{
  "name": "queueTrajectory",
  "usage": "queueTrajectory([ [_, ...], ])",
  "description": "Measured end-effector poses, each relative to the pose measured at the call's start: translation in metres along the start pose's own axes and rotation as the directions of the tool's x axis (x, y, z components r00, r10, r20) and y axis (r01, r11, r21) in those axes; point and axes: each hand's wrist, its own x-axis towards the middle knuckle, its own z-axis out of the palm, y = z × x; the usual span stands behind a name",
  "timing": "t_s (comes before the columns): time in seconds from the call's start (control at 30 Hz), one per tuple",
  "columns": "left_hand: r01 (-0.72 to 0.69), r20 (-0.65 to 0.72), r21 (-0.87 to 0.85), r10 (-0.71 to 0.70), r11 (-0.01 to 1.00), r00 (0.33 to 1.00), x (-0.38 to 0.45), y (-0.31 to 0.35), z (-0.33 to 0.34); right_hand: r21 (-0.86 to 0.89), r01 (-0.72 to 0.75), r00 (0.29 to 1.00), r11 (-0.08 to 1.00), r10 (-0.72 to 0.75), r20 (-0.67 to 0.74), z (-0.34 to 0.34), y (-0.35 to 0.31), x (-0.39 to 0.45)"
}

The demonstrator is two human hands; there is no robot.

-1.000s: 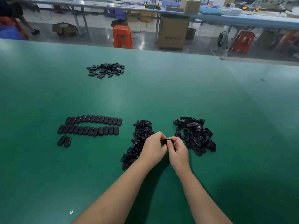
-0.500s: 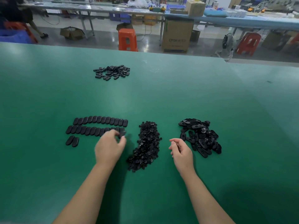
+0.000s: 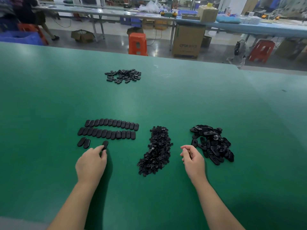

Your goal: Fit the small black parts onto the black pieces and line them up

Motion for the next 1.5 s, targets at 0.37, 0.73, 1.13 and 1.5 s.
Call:
queueTrajectory([
  [0.37, -0.008, -0.086, -0.113, -0.002, 0.994, 0.996, 0.008, 0.005, -0.003, -0.003, 0.000, 1.000, 1.000, 0.000, -0.003, 0.001, -0.001, 0.000],
  [0.73, -0.278, 0.134, -0.347, 0.341, 0.896, 0.931, 0.006, 0.117, 0.047, -0.031, -0.008, 1.000, 0.999, 0.008, -0.009, 0.001, -0.001, 0.000],
  [1.13, -0.337, 0.043, -0.414, 0.388, 0.846, 0.921, 0.006, 0.109, 0.066, -0.017, -0.010, 1.000, 1.000, 0.010, -0.015, 0.002, 0.001, 0.002],
  [1.5, -0.315, 0.048, -0.426, 0.368, 0.848, 0.928, 0.006, 0.110, 0.065, -0.594, -0.069, 0.997, 0.801, 0.083, -0.004, -0.035, -0.004, 0.040],
])
